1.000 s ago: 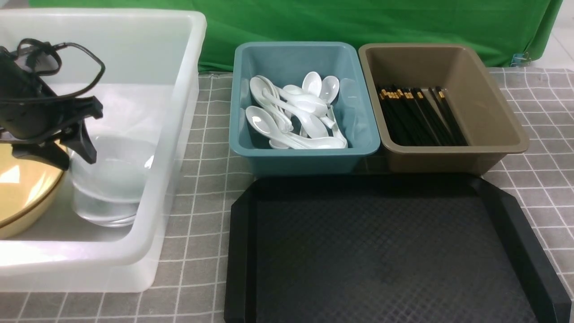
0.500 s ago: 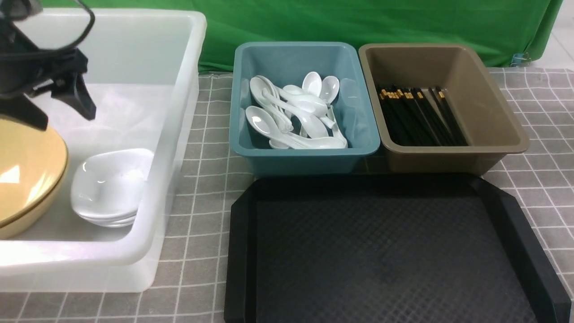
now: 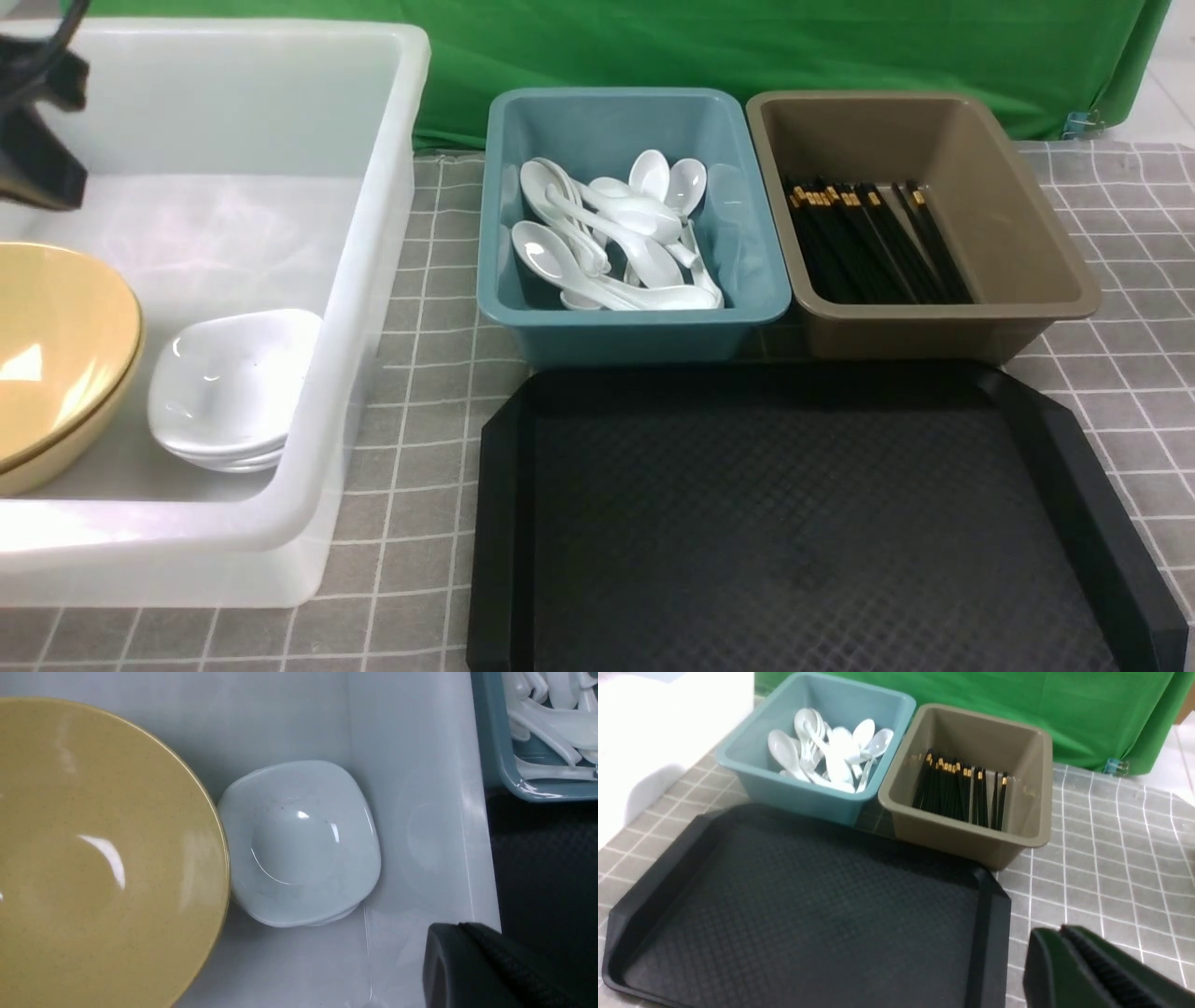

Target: On grey table put chopsticks spoon bowls plates into blue grey white boxes.

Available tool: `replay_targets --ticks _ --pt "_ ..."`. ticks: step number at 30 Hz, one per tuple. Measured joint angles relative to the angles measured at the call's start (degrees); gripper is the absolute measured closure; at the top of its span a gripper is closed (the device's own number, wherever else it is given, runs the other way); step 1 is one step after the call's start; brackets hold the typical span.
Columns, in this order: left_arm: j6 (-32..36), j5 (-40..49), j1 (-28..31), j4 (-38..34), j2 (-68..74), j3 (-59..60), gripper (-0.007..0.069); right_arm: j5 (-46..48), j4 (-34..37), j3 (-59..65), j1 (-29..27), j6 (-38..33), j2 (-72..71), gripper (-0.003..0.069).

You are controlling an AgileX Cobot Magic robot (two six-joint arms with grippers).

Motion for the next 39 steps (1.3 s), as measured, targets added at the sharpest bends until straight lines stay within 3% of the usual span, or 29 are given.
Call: replay_targets --ticks 14,33,39 --pt "11.0 -20.9 0.0 -7.3 -19.3 24.9 0.0624 -38.7 2.6 27.9 0.0 -1.2 -6.8 0.0654" --pt "11.5 -23.2 0.0 -7.5 -19.7 25.5 0.0624 -42.6 2.7 31.7 0.0 -1.2 -6.8 0.0623" --pt "11.5 -23.3 0.0 -7.5 -19.7 25.6 0.0624 -49.9 0.8 38.4 0.0 -1.2 -6.9 0.0601"
